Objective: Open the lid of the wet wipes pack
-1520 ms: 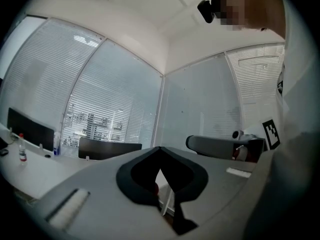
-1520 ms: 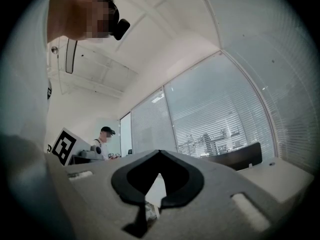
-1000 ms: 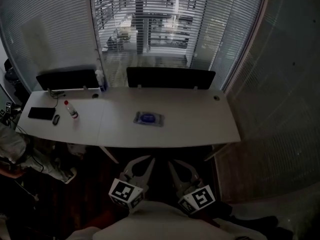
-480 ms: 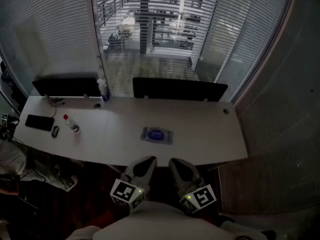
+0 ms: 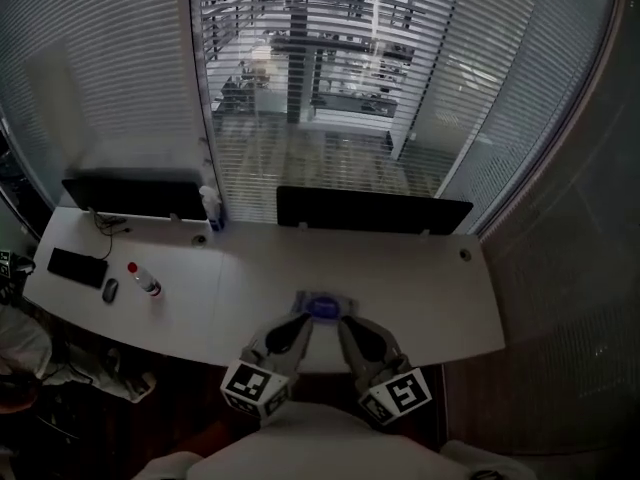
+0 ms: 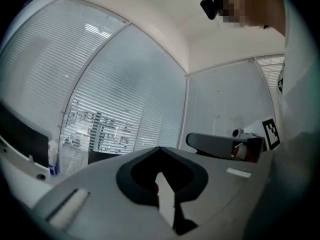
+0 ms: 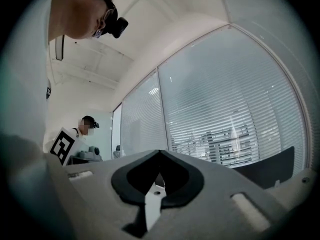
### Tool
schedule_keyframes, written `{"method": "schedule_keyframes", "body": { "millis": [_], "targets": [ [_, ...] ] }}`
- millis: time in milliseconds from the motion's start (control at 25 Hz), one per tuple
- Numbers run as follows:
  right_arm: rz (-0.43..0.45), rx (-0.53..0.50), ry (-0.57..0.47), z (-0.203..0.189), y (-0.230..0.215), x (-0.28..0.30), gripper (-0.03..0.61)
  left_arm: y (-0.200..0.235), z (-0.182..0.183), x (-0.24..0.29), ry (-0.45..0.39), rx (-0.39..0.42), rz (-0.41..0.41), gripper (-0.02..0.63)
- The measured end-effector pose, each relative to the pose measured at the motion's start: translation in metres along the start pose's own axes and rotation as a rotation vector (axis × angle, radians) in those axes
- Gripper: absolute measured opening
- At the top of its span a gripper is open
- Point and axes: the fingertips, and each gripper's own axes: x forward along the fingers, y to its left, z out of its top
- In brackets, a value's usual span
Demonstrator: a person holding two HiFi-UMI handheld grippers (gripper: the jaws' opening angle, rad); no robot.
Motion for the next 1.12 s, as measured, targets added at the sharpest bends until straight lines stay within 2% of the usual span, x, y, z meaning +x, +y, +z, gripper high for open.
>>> {"method": "schedule_keyframes", "body": {
  "millis": [400,760,1120],
  "targets": [
    [-0.032,0.007,-0.007,-0.017,-0.031,0.019,0.0,0.026,-0.014,0.03,0.023,0.005,-0.004,0.003],
    [-0.002,0.02,-0.008,-0.007,-0.04,0.014,0.0,0.009,-0.006,0.042,0.013,-0.005,-0.006,0.003],
    [0.046,0.025,-0.005,-0.004,-0.036,0.021,0.001,0.014,-0.002,0.037,0.011,0.008,0.04,0.003]
  ]
}}
